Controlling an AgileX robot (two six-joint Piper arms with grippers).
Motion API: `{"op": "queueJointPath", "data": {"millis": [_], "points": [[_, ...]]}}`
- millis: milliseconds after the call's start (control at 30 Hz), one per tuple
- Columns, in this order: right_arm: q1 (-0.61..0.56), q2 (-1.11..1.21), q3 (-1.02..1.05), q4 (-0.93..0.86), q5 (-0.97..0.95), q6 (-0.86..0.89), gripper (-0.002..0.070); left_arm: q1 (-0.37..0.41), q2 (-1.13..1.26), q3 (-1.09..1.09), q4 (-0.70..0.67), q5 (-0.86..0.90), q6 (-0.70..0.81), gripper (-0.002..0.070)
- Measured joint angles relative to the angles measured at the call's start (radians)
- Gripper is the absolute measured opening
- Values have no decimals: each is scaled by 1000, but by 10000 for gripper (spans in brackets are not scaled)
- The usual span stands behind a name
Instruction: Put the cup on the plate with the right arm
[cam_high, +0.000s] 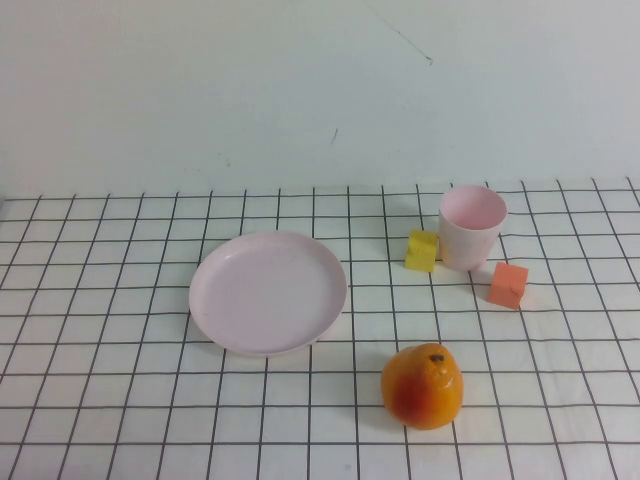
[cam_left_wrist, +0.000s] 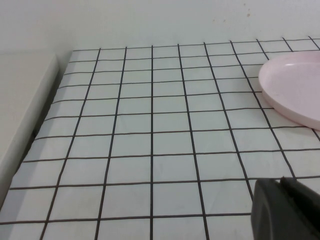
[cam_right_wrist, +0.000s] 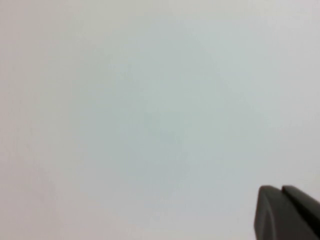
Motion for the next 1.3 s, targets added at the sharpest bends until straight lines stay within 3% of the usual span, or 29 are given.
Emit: {"op": "queueJointPath", "data": {"millis": [233,533,633,767,867,1133,1300], "points": [[0,385,-119,169,351,-262,-2,0,0,0,0,0,0,-3],[0,851,-290,391,487,-551,13,0,0,0,0,0,0,-3],[0,991,-377,432,506,-576,109,0,0,0,0,0,0,-3],[9,1190,-525,499,585,-596,381,0,0,0,0,0,0,-3],[44,1322,-642,510,643,-606,496,0,0,0,0,0,0,-3],[187,1641,-995,414,699,-580,527,0,0,0,0,0,0,-3],[199,1793,-1171,365,712,-525,528,0,0,0,0,0,0,-3]]}}
